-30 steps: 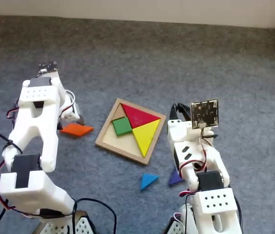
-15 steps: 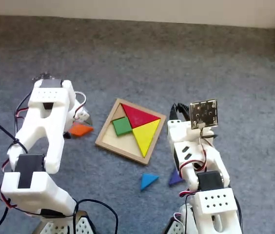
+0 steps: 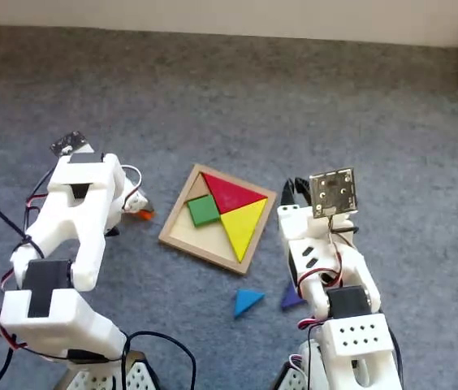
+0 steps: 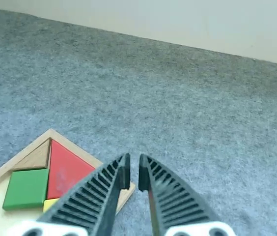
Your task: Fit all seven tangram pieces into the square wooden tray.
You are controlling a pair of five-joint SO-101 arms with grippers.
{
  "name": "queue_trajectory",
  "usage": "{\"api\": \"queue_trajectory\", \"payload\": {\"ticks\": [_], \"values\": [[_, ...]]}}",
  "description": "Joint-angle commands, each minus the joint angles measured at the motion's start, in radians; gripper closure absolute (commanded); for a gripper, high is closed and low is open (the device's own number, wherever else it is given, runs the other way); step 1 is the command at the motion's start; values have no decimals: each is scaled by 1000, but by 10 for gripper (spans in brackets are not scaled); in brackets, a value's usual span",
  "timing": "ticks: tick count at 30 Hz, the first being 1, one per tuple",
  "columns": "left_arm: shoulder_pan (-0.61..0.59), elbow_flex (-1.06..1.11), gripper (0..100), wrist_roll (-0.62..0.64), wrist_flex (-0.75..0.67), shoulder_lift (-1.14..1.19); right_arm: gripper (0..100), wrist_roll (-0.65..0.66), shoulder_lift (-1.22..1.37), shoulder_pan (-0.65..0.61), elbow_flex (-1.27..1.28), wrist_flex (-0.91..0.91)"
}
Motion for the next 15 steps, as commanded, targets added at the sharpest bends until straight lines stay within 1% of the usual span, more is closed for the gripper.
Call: {"api": "queue_trajectory", "payload": {"ticks": [1,11,15], "values": [[-19,-2,723,-9,-18,-35,950,12,-22,12,-15,-27],[-19,-12,723,-8,-20,-35,950,14,-22,12,-13,-27],[-19,-12,725,-8,-57,-36,950,14,-22,12,-13,-27]]}}
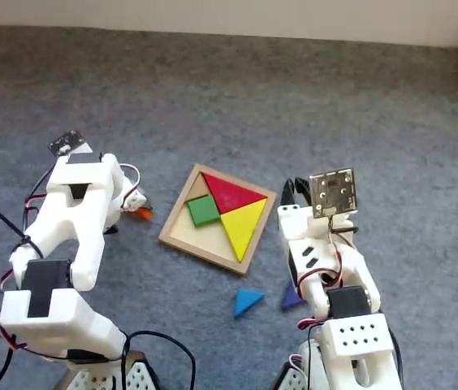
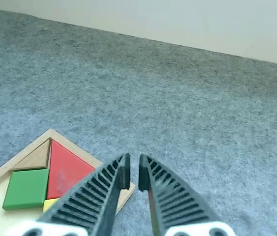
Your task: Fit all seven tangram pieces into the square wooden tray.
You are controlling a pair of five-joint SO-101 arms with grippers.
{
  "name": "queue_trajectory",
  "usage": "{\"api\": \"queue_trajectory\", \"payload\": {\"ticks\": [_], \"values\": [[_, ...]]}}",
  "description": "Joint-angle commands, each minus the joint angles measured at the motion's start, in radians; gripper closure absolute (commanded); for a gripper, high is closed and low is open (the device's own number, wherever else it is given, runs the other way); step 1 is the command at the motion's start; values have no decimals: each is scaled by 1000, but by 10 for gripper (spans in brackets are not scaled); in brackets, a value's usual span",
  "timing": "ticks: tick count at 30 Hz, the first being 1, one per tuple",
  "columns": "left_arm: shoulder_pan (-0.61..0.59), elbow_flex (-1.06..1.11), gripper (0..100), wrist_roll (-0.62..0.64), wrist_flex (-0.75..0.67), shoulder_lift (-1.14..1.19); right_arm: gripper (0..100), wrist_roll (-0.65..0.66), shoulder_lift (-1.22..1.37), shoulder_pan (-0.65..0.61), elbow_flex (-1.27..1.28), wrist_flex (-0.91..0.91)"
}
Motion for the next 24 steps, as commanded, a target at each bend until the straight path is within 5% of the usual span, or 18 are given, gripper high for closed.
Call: {"api": "queue_trajectory", "payload": {"ticks": [1,10,17,24], "values": [[-10,-10,737,-8,-43,-36,950,14,-22,12,-13,-27],[-7,44,942,-15,-209,-35,950,14,-22,12,-13,-27],[-4,51,995,-26,-221,-38,950,14,-24,12,-13,-27],[-2,45,995,-216,-219,-48,950,14,-25,16,-13,-27]]}}
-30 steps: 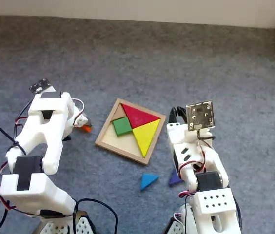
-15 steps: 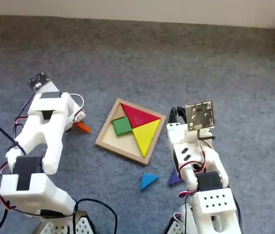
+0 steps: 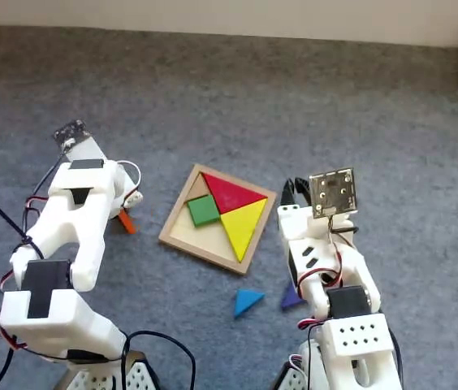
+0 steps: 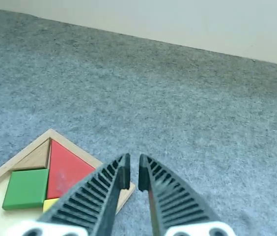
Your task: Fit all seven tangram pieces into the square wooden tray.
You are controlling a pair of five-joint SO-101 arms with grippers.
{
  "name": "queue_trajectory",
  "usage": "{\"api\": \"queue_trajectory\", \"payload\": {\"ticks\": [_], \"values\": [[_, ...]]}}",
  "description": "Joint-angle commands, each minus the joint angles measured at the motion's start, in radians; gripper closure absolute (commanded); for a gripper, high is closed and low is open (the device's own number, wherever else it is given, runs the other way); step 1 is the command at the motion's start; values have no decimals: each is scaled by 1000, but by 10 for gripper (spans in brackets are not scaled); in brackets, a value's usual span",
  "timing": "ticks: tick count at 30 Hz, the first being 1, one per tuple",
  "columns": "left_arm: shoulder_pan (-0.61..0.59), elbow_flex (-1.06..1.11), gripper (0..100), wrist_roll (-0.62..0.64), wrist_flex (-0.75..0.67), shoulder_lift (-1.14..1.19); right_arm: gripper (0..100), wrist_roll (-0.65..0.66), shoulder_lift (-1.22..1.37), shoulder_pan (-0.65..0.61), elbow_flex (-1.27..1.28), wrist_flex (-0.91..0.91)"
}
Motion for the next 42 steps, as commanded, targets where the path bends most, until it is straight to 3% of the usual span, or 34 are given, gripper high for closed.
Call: {"api": "queue_trajectory", "payload": {"ticks": [1,7,14,22,26,29,37,42], "values": [[-4,-22,995,-110,-9,-47,950,12,-25,16,-13,-27],[-4,2,995,-321,-9,-139,950,12,-27,19,-13,-27],[31,142,995,-465,-15,-372,950,5,-27,56,-18,-27],[147,285,995,-793,-137,-562,953,0,-28,90,-18,-28],[246,278,995,-939,-173,-567,953,-110,-28,156,-13,-85],[308,291,995,-1053,-196,-565,953,-124,-24,180,-10,-134],[383,487,995,-1080,-381,-576,953,-123,-22,179,-10,-139],[386,506,995,-1080,-407,-576,950,-121,-22,177,-10,-140]]}}
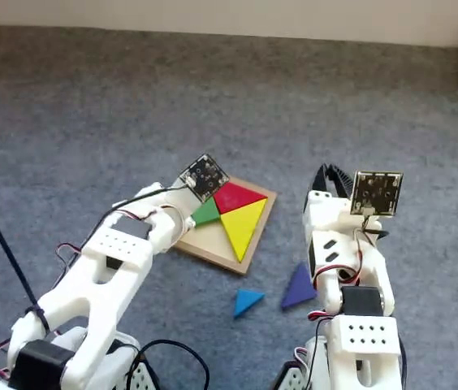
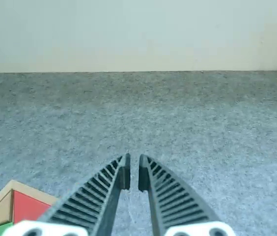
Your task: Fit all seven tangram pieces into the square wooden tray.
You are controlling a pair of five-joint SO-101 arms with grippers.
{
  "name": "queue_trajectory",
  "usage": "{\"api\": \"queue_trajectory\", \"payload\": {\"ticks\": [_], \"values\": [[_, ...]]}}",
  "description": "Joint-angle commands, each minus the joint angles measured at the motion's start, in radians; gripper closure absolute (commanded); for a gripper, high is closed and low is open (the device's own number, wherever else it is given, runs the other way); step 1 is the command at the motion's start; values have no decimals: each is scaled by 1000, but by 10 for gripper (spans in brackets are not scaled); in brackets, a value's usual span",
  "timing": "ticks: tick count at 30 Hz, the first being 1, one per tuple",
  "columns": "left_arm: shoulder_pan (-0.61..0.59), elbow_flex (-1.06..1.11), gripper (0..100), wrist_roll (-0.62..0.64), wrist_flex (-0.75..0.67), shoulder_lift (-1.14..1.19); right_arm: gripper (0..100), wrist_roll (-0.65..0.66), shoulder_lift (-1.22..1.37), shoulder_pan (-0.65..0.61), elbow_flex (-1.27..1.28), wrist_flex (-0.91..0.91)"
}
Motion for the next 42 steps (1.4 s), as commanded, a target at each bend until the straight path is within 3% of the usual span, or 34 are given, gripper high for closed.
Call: {"api": "queue_trajectory", "payload": {"ticks": [1,14,25,42], "values": [[19,-2,995,-9,-26,-45,950,-6,-22,15,-10,-33],[153,68,994,49,-103,-39,950,-6,-22,15,-10,-33],[148,73,994,68,-107,-45,950,-6,-27,21,-10,-33],[157,74,993,68,-161,-36,950,-14,-28,131,-15,-36]]}}
